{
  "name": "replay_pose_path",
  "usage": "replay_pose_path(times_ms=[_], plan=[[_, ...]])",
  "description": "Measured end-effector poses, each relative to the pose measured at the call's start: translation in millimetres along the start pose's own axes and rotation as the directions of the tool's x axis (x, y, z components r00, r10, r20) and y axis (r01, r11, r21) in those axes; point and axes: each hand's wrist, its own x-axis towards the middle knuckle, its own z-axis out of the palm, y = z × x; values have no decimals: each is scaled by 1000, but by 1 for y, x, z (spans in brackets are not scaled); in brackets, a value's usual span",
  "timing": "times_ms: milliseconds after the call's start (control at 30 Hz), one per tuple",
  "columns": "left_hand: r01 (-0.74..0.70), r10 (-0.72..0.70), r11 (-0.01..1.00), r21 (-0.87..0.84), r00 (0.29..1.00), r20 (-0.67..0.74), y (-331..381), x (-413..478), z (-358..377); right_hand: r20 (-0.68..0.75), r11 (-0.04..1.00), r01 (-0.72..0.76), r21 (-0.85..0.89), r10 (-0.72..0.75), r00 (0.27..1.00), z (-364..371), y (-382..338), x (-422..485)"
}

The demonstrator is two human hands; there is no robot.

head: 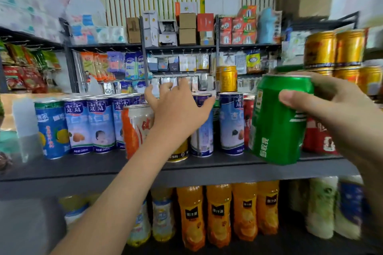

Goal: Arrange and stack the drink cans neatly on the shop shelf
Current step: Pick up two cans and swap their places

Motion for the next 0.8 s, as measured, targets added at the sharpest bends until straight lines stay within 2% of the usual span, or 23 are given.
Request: replay_pose_path(times_ms=[100, 167, 333, 467, 533, 633, 733, 800], plan=[[23, -34, 992, 123, 996, 84, 1, 8, 14, 5, 999, -26, -41, 26, 1000, -3, 0, -4], [22, -29, 994, 106, 997, 70, 1, 9, 19, 14, 998, -36, -57, 37, 999, -2, 1, -6], [-13, 11, 997, -73, 1000, -20, 2, 8, 20, 65, 987, -33, -157, 44, 997, 0, 3, -3], [-37, -7, 952, -303, 990, -144, 1, 5, 2, 166, 976, 20, -219, 18, 986, 0, -9, 16], [-51, -45, 868, -494, 983, -180, -4, 4, -14, 222, 976, 31, -215, 18, 975, 1, -19, 30], [-92, -74, 633, -768, 981, -178, -19, 0, -44, 307, 977, 42, -211, 26, 951, 5, -33, 56], [-123, -74, 458, -880, 982, -176, -36, -8, -73, 413, 977, 67, -202, 23, 911, 15, -40, 79], [-99, -92, 388, -916, 985, -145, -55, -12, -86, 473, 978, 63, -199, 39, 880, 25, -42, 94]])
